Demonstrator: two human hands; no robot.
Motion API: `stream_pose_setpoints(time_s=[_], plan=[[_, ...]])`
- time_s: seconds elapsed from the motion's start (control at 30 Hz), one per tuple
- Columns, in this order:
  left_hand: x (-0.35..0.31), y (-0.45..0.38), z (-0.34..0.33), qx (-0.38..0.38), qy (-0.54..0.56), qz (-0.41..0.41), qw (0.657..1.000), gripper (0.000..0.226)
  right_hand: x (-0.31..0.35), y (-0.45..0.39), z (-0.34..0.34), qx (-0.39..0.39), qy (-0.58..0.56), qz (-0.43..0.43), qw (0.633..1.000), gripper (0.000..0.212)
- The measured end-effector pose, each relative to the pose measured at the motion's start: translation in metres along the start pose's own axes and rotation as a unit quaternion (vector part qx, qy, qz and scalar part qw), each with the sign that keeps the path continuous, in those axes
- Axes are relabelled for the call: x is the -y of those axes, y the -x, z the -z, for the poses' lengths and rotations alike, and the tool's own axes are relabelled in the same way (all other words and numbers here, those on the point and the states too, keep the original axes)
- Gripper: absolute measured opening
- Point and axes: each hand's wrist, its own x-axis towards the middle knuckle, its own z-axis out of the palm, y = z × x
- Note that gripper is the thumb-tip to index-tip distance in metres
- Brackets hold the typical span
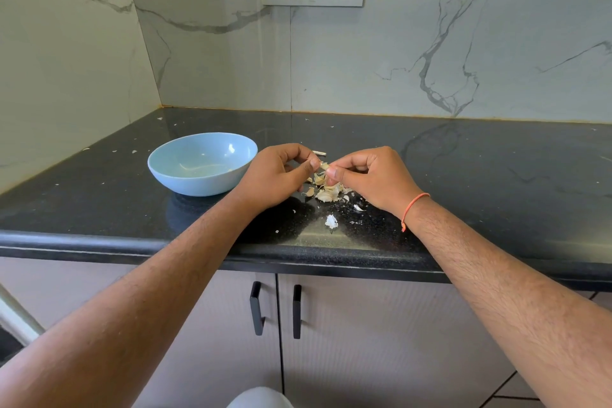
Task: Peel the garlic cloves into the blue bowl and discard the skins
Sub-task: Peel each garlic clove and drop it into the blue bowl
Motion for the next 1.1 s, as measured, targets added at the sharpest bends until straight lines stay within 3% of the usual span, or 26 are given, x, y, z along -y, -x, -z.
stream_pose_setpoints(time_s=[0.2, 0.53, 0.67, 0.8, 0.93, 1.1], plan=[[0.0012, -0.0006, -0.0004, 0.015, -0.015, -0.001, 1.0, 0.009, -0.0025, -0.0003, -0.0002, 0.001, -0.003, 0.015, 1.0, 0.01], [0.0021, -0.0027, -0.0042, -0.024, -0.078, 0.004, 0.997, 0.011, -0.0012, 0.0014, -0.0001, 0.009, -0.057, 0.049, 0.997, 0.009], [0.004, -0.0034, -0.005, -0.027, -0.098, 0.004, 0.995, 0.012, -0.002, 0.0006, -0.0012, -0.002, -0.026, 0.039, 0.999, 0.006], [0.0031, -0.0039, -0.0052, -0.021, -0.068, 0.0, 0.997, 0.011, -0.0017, 0.0004, -0.0058, -0.033, 0.028, 0.045, 0.998, 0.005], [0.0008, -0.0019, -0.0025, -0.008, -0.019, -0.002, 1.0, 0.016, -0.0021, 0.0, -0.0062, -0.047, 0.052, 0.054, 0.996, 0.026], [0.0016, -0.0014, -0.0005, 0.015, 0.023, -0.015, 1.0, 0.019, -0.0059, -0.002, -0.0073, -0.036, 0.07, 0.039, 0.996, 0.022]])
